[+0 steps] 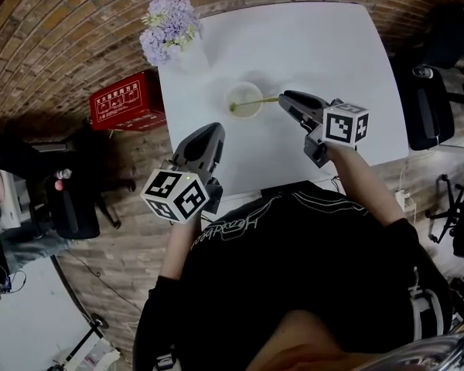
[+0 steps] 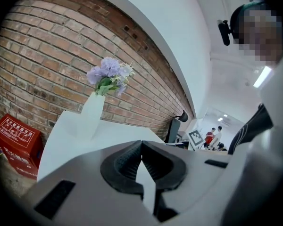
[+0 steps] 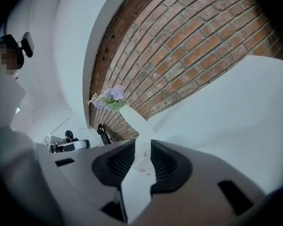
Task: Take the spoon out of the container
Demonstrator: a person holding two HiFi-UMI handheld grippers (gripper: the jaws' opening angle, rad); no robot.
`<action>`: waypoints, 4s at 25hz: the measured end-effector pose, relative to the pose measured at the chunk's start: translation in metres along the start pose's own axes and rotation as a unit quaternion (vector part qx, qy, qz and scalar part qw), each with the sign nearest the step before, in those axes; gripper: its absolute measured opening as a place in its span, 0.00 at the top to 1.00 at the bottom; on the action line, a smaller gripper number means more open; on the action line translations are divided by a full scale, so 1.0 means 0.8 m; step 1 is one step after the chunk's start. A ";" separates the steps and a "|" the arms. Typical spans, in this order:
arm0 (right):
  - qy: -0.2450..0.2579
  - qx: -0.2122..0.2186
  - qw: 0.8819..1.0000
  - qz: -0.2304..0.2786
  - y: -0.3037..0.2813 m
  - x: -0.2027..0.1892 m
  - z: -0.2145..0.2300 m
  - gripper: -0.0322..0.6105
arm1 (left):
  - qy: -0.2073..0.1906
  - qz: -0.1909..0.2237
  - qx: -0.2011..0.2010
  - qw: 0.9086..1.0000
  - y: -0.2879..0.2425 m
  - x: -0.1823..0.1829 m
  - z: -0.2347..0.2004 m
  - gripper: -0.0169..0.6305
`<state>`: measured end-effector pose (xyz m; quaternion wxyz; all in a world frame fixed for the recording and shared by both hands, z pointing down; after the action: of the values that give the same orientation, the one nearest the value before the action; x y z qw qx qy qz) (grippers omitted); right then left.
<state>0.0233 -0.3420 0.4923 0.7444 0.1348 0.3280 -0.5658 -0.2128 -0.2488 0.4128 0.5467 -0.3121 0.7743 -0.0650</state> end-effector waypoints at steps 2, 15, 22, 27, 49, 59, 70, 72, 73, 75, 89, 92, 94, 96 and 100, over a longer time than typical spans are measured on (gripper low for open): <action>-0.011 0.004 1.000 -0.006 -0.007 -0.005 0.005 0.82 | 0.004 -0.001 0.004 1.000 0.000 -0.002 -0.004 0.97; -0.050 0.024 0.998 -0.016 -0.038 -0.020 0.018 0.87 | 0.016 -0.020 0.021 0.999 -0.005 -0.019 -0.018 0.97; -0.057 0.018 0.998 -0.010 -0.038 -0.023 0.019 0.94 | 0.009 -0.026 0.022 0.999 -0.003 -0.022 -0.012 0.97; -0.061 0.026 0.998 0.000 -0.039 -0.023 0.019 0.95 | 0.009 -0.027 0.026 0.999 0.001 -0.023 -0.011 0.97; -0.011 0.046 0.996 0.075 0.011 -0.016 -0.043 0.95 | -0.001 0.003 0.025 1.000 0.064 -0.037 0.017 0.97; 0.043 0.099 0.987 0.118 0.063 -0.028 -0.138 0.95 | -0.034 0.036 0.017 0.999 0.118 -0.044 0.054 0.97; 0.146 0.114 0.977 0.107 0.106 -0.062 -0.236 0.95 | -0.065 0.066 -0.002 0.996 0.170 -0.040 0.090 0.97; 0.155 0.114 0.976 0.103 0.110 -0.067 -0.245 0.95 | -0.068 0.068 -0.007 0.995 0.175 -0.041 0.095 0.97; 0.161 0.113 0.975 0.101 0.112 -0.069 -0.248 0.95 | -0.069 0.068 -0.009 0.995 0.176 -0.042 0.096 0.97; 0.171 0.109 0.974 0.097 0.116 -0.074 -0.251 0.95 | -0.072 0.068 -0.011 0.995 0.178 -0.045 0.099 0.97; 0.171 0.111 0.974 0.095 0.119 -0.080 -0.254 0.95 | -0.076 0.062 -0.017 0.995 0.180 -0.052 0.109 0.97; 0.172 0.111 0.974 0.094 0.119 -0.079 -0.252 0.95 | -0.076 0.062 -0.019 0.995 0.177 -0.052 0.110 0.97; 0.171 0.110 0.975 0.094 0.119 -0.079 -0.250 0.95 | -0.076 0.061 -0.020 0.995 0.176 -0.053 0.111 0.97; 0.170 0.110 0.975 0.094 0.119 -0.080 -0.249 0.95 | -0.077 0.059 -0.021 0.995 0.174 -0.053 0.112 0.97; 0.171 0.111 0.974 0.097 0.121 -0.078 -0.250 0.95 | -0.080 0.058 -0.023 0.995 0.172 -0.054 0.116 0.97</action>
<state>0.0372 -0.1496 0.3664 0.7086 0.3426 0.3714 -0.4925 -0.1783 -0.0932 0.3504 0.6023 -0.2832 0.7463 0.0095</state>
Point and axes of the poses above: the fingertips, and each gripper's own axes: y backward along the fingers, z to its right, x out of its top, the point moved 7 cm from there along y, backward along the fingers, and after that the axes turned 12 degrees about x, right-handed, at the moved point
